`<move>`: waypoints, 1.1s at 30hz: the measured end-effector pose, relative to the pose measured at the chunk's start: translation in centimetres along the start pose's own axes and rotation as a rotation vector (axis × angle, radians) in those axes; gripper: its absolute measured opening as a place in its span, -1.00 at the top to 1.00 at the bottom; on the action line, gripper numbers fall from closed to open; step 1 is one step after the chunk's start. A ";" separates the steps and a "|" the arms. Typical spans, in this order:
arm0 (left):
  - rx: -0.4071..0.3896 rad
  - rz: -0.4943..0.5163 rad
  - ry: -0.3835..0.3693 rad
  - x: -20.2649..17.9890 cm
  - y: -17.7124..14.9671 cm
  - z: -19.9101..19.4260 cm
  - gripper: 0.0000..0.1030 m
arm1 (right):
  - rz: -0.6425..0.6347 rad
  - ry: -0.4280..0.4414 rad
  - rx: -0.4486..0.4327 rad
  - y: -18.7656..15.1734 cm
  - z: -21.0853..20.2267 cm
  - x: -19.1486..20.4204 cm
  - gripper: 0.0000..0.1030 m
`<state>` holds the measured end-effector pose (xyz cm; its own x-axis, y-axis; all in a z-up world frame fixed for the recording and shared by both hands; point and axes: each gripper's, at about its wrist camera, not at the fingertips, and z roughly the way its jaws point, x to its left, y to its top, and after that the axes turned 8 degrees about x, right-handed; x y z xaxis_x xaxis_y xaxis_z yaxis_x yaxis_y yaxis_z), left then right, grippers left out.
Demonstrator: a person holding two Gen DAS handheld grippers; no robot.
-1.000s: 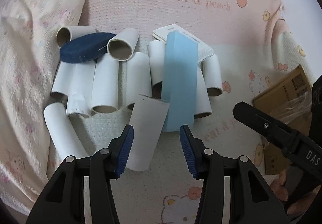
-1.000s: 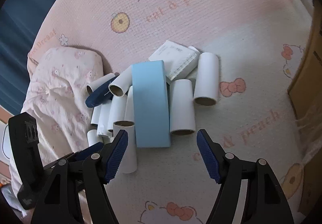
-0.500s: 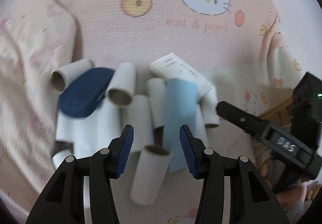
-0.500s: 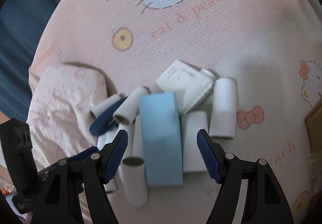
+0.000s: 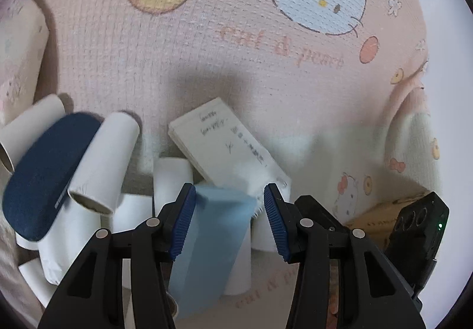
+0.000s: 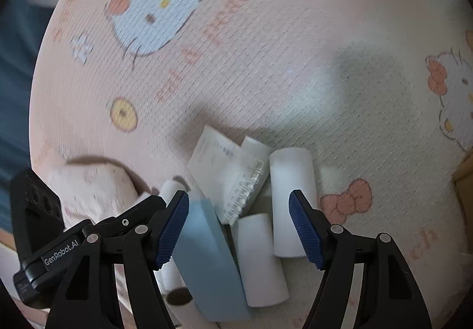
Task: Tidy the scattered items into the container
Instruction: 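Move both tools toward the light-blue foam block among the tubes, then close both tools on the light-blue foam block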
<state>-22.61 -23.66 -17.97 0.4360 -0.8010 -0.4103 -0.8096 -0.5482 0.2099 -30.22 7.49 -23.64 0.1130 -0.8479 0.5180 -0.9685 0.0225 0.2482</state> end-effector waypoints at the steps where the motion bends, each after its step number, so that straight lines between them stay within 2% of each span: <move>1: -0.009 0.007 -0.002 -0.4 0.2 -0.2 -0.01 | 0.002 0.004 0.002 0.2 0.1 -0.1 -0.34; 4: -0.036 0.008 -0.092 -1.3 0.3 -0.9 -0.01 | -0.007 0.030 0.004 0.4 0.3 -0.1 -0.24; 7: 0.017 -0.025 -0.160 -2.2 0.4 0.4 -0.01 | -0.042 0.038 -0.017 0.5 0.1 0.1 -0.03; 10: 0.042 -0.067 -0.151 -2.3 0.2 2.1 -0.01 | -0.029 0.001 -0.080 0.6 -0.9 -0.2 0.11; 11: 0.040 -0.079 -0.147 -2.1 0.2 2.5 -0.01 | -0.029 0.002 -0.089 0.6 -1.2 -0.4 0.21; 13: 0.023 -0.099 -0.135 -1.8 0.0 2.9 -0.01 | -0.050 -0.001 -0.084 0.6 -1.5 -0.5 0.27; 16: 0.041 -0.097 -0.051 -1.6 0.7 3.4 -0.01 | -0.085 -0.020 -0.066 0.7 -1.1 0.0 0.27; 18: 0.065 -0.101 -0.009 -1.3 1.5 4.0 -0.01 | -0.093 0.014 -0.039 0.8 -0.6 0.1 0.27; 22: 0.092 -0.141 -0.077 0.1 2.2 3.7 -0.01 | -0.091 0.019 -0.007 0.3 0.3 0.7 0.26; 25: 0.051 -0.135 -0.017 0.3 2.0 1.8 -0.01 | -0.118 0.036 0.018 -0.8 0.5 1.4 0.26; 28: 0.008 -0.081 -0.001 0.2 1.2 -0.1 -0.01 | -0.180 -0.003 0.044 -2.3 0.4 2.3 0.26; 30: -0.003 -0.053 0.006 -0.1 0.5 -0.8 -0.01 | -0.242 -0.036 0.056 -3.5 0.3 3.0 0.21; 32: 0.007 -0.024 0.019 0.2 -0.2 -1.2 -0.01 | -0.305 -0.066 0.078 -4.8 0.5 3.8 -0.01; 33: 0.021 -0.010 0.026 0.2 -0.6 -0.9 -0.01 | -0.338 -0.083 0.092 -5.5 0.8 4.3 -0.06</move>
<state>-21.69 -23.75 -17.37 0.4535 -0.8017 -0.3894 -0.8131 -0.5511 0.1874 -24.62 3.28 -23.41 0.4159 -0.8394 0.3500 -0.8956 -0.3114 0.3176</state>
